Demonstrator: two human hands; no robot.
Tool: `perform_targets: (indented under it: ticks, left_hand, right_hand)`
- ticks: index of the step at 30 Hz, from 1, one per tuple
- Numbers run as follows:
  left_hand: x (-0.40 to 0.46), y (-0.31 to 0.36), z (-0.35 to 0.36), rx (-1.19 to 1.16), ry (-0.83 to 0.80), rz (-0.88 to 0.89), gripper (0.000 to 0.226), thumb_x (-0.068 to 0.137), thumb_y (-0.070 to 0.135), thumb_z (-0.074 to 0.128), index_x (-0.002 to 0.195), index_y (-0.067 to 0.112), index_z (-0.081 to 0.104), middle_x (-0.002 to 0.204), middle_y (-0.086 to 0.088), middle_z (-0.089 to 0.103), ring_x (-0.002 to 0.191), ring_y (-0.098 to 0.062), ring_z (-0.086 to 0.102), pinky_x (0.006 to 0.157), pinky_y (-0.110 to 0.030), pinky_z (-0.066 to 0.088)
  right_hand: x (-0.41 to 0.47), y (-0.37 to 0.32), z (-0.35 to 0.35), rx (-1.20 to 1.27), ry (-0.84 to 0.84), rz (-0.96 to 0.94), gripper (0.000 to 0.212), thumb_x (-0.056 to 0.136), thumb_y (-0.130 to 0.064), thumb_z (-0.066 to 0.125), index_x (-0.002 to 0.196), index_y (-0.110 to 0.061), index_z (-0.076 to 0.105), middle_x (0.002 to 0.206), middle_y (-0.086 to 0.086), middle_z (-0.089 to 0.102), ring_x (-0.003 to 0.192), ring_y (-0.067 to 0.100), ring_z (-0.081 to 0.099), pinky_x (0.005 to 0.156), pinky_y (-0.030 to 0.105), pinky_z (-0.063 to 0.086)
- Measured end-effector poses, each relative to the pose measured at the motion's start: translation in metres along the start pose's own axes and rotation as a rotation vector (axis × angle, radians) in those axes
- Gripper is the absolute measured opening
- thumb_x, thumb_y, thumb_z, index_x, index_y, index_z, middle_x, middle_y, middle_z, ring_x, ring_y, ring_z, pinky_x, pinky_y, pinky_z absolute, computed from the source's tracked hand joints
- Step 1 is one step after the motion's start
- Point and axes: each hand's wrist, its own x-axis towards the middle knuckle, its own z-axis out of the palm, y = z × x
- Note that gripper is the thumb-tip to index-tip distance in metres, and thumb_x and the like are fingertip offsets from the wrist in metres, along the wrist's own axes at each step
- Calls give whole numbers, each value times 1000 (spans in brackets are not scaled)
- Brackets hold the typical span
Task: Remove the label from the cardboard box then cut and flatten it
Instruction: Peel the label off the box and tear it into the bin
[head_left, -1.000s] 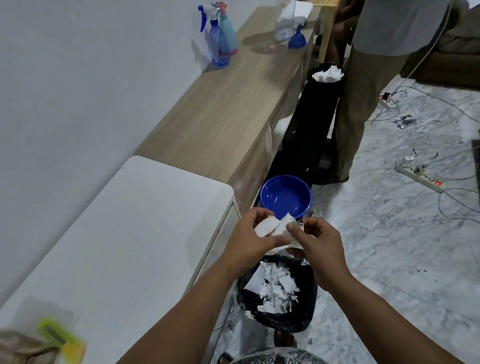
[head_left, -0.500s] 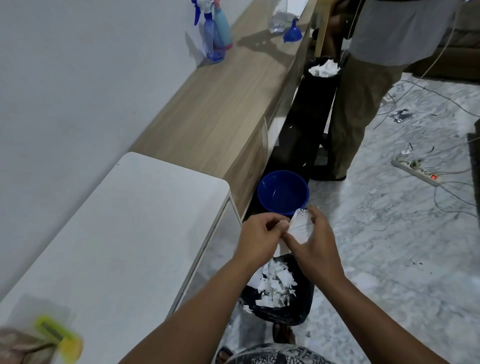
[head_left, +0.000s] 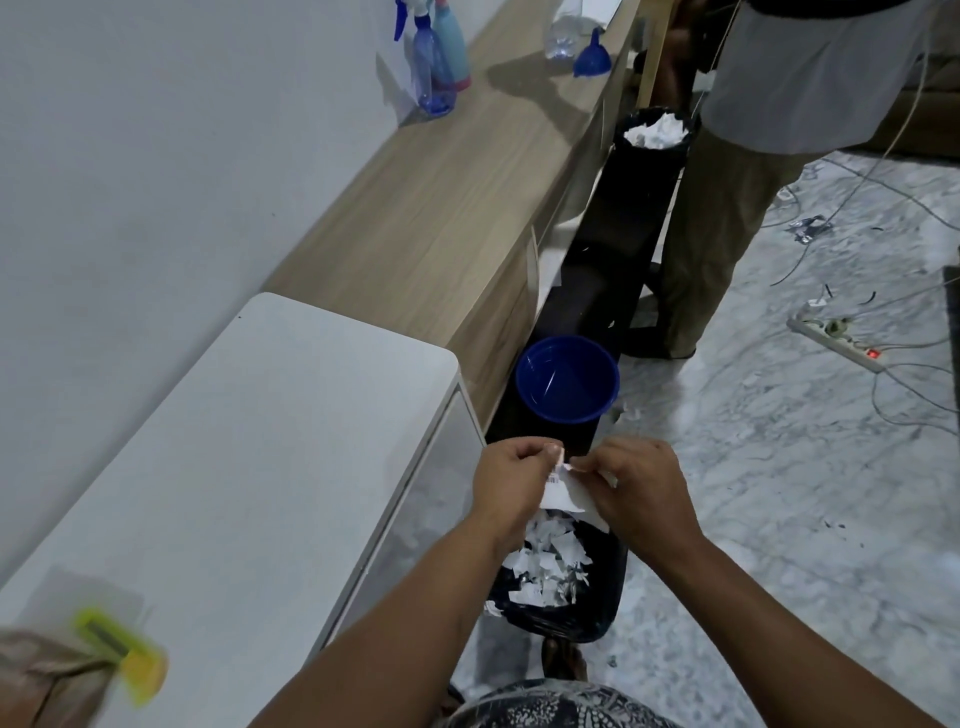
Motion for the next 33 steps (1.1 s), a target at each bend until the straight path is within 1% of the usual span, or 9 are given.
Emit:
perform_targets:
  ticks: [5, 8, 11, 13, 20, 25, 29, 31, 33]
  left_hand:
    - [16, -2, -18, -43, 165, -2, 14, 91, 14, 70, 82, 24, 75, 89, 3, 74, 85, -13, 68, 79, -25, 54]
    - [20, -4, -29, -35, 254, -37, 12, 94, 18, 67, 86, 24, 74, 98, 1, 74, 85, -11, 66, 87, -34, 56]
    - [20, -7, -32, -97, 237, -99, 13, 94, 19, 66, 85, 23, 74, 101, -4, 75, 84, -17, 70, 83, -40, 60]
    - [12, -6, -26, -191, 139, -137, 12, 95, 15, 65, 88, 21, 74, 98, -8, 75, 75, -17, 72, 65, -33, 61]
    - [-14, 6, 3, -296, -212, -100, 26, 93, 31, 67, 103, 8, 75, 96, -11, 76, 85, -21, 69, 85, -38, 54]
    - [-15, 1, -3, -190, -226, 32, 31, 82, -7, 72, 104, 13, 73, 101, -11, 76, 97, -30, 72, 86, -41, 59]
    - [-16, -2, -4, -193, -198, 16, 37, 83, -14, 67, 104, 16, 72, 97, -7, 77, 92, -28, 74, 81, -41, 61]
    - [-16, -1, -4, -197, -171, 20, 37, 83, -14, 67, 105, 16, 72, 97, -6, 77, 93, -28, 74, 83, -45, 61]
    - [-13, -1, -4, -190, -147, 17, 38, 83, -14, 67, 108, 15, 71, 99, -6, 76, 93, -27, 74, 82, -46, 61]
  right_hand:
    - [-8, -19, -15, 208, -4, -87, 14, 74, -13, 82, 82, -22, 75, 77, -11, 70, 73, 6, 65, 69, 31, 51]
    - [-13, -27, -37, 522, 68, 209, 17, 80, -8, 76, 79, -25, 73, 74, -12, 71, 74, 3, 66, 66, 11, 49]
    - [-13, -19, -51, 819, 146, 456, 14, 85, -7, 71, 83, -20, 72, 77, -7, 75, 72, 6, 69, 65, 17, 54]
    - [-10, -13, -53, 900, 101, 537, 13, 86, -8, 70, 89, -20, 72, 78, -3, 76, 72, 8, 70, 64, 20, 55]
    - [-9, -8, -24, 745, -33, 566, 17, 85, -9, 72, 96, -22, 72, 87, -3, 76, 79, 11, 72, 67, 26, 57]
    - [-13, -8, -16, 700, -81, 564, 19, 86, -11, 71, 101, -23, 70, 89, -4, 75, 73, 6, 71, 57, 21, 56]
    - [-13, -11, -13, 593, -61, 532, 29, 84, -12, 71, 104, -33, 68, 97, -11, 71, 78, -7, 65, 59, 10, 49]
    - [-14, -12, -8, 551, -53, 530, 42, 82, -15, 74, 119, -33, 66, 115, -9, 64, 80, -5, 64, 61, 10, 49]
    - [-14, -11, -5, 545, -89, 537, 77, 77, -17, 80, 142, -39, 44, 131, -12, 46, 86, -4, 60, 66, 12, 50]
